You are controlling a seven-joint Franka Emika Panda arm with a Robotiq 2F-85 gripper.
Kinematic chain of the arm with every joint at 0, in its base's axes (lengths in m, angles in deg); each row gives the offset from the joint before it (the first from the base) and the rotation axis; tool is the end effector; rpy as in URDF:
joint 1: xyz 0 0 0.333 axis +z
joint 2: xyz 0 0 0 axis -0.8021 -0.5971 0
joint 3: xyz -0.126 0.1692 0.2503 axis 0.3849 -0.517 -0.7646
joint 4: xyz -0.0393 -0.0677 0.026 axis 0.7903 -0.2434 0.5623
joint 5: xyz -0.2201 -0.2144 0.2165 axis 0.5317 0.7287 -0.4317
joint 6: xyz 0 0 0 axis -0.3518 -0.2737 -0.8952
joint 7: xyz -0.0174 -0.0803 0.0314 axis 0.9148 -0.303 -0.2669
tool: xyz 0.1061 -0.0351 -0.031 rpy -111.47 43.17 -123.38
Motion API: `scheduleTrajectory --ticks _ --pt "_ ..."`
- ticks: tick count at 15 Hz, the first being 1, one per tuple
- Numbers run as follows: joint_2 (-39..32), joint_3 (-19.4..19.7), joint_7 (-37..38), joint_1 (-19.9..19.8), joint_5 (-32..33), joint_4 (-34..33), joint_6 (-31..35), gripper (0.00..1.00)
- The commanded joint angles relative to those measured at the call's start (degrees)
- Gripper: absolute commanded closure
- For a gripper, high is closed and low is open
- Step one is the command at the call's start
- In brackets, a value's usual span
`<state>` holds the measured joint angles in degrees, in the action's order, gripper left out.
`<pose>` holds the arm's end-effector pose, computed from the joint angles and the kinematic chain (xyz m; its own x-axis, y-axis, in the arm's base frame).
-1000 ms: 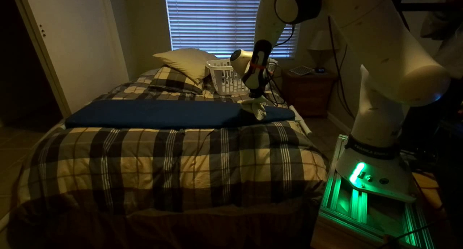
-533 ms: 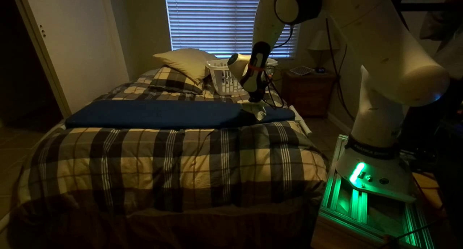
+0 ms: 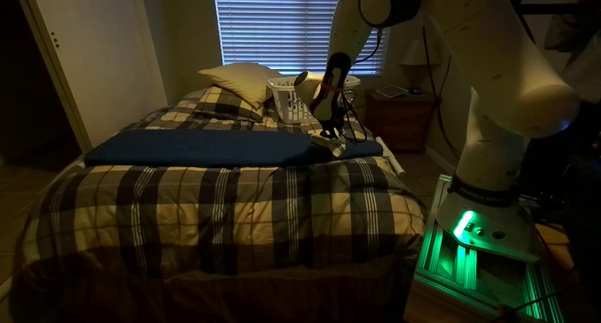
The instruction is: Fold the white cloth
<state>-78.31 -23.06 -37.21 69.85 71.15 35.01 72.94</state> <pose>0.5463 -0.2082 0.1878 0.9208 -0.3890 0.0266 -0.3177 -0.7090 0.6295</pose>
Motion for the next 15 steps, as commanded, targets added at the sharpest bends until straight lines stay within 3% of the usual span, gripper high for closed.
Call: scheduleTrajectory --ticks 1,6,10,15 --pt "5.01 -4.31 -2.06 -3.63 0.43 1.15 -3.11 0.38" --pt "8.41 -10.05 -4.14 -8.41 0.17 0.60 -9.06 0.03" --pt "10.92 -14.33 -5.31 -12.41 -0.11 0.20 -12.51 0.00" --pt "17.69 -17.15 -8.24 -16.57 -0.02 2.14 -8.12 0.00"
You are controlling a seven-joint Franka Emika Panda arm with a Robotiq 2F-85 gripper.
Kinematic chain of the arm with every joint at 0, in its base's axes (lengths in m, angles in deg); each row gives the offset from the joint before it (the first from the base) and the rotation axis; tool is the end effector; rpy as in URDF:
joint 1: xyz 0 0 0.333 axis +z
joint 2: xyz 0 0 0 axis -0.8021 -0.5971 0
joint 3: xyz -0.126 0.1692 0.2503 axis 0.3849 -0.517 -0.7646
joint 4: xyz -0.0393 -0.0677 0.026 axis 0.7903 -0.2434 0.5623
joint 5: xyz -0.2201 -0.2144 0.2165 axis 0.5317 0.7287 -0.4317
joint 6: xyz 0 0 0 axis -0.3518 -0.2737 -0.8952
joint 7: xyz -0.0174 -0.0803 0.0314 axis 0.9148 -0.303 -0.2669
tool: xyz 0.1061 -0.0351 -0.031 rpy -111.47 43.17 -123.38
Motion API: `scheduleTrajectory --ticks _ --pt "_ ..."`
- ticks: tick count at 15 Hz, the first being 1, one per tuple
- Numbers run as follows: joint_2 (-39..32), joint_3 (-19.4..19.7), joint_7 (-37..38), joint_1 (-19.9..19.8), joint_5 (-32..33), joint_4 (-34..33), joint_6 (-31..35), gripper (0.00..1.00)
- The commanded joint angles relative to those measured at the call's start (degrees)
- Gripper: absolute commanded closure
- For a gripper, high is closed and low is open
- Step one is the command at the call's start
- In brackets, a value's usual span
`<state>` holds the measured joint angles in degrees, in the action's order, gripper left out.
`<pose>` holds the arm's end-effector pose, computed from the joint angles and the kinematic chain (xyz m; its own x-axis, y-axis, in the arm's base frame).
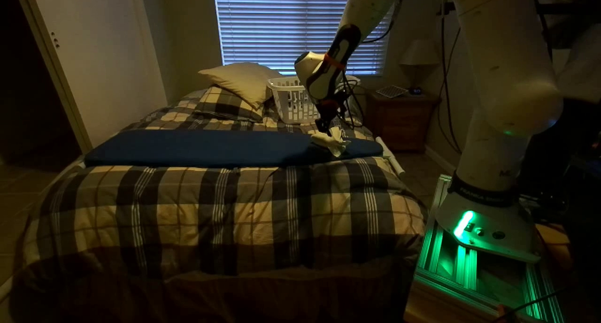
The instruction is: Fold the white cloth
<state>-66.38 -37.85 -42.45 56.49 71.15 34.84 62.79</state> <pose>0.5422 -0.2032 0.2448 0.9101 -0.4106 -0.0561 -0.3283 -0.7970 0.5070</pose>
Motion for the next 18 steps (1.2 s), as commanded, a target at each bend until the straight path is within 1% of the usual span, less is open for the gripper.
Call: scheduleTrajectory --ticks 1,7,11,13,18 --pt "7.63 -2.58 -5.18 -4.66 -0.44 1.56 2.39 0.00" --pt "16.65 -4.62 -11.94 -10.14 -3.23 1.25 9.30 0.00" --pt "20.59 -5.94 -13.48 -12.30 -8.10 0.86 9.29 0.00" --pt "21.50 -6.27 -11.93 -12.68 -9.71 0.10 8.26 0.00" --pt "22.77 -5.99 -3.91 -12.74 -6.01 -0.30 6.54 0.00"
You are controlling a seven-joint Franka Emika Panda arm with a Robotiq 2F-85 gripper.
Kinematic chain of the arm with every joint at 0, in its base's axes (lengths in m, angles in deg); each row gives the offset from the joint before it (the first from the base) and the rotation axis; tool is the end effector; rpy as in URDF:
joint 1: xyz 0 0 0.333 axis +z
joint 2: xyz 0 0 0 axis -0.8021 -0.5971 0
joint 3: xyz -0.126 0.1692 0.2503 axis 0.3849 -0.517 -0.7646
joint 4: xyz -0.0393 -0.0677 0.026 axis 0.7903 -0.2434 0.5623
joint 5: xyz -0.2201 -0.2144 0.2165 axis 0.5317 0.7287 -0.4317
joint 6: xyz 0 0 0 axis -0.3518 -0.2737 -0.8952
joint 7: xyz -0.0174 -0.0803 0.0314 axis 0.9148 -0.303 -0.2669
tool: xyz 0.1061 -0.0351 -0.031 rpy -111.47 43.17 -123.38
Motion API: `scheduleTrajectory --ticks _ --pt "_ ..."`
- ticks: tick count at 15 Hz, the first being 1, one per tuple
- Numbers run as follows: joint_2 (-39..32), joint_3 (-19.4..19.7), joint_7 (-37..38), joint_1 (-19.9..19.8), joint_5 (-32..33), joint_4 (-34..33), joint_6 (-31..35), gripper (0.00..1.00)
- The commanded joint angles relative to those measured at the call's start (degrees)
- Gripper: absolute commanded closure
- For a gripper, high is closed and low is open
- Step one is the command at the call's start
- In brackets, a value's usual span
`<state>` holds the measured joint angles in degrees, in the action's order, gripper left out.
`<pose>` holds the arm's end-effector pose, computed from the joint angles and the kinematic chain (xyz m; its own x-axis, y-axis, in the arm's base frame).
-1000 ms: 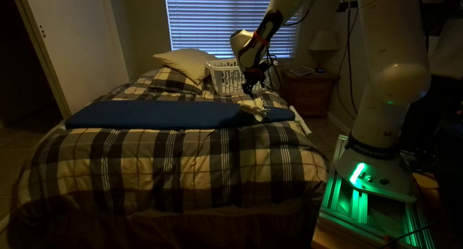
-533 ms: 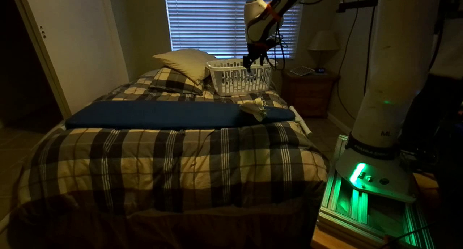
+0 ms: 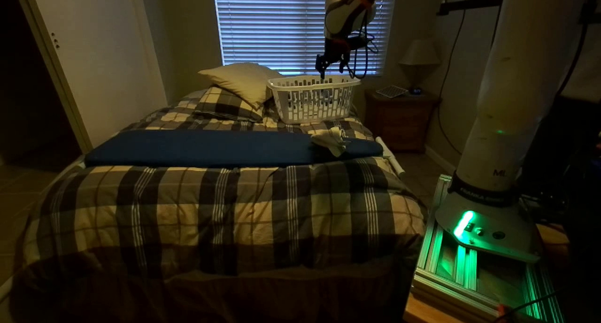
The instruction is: Fold the white cloth
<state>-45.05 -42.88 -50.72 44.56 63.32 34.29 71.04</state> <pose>0.5266 -0.2637 0.4604 0.8264 -0.4375 0.3545 -0.5275 -0.8216 0.2159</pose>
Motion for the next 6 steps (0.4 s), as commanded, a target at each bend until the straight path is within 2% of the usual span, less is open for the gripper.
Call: scheduleTrajectory --ticks 1,2,6 --pt "1.19 -0.96 5.31 -0.95 2.06 0.43 -1.04 0.00" --pt "0.15 -1.19 2.24 -1.35 0.49 -0.24 -0.35 0.00" --pt "0.14 -1.17 3.67 -1.33 0.64 -0.20 -0.35 0.00"
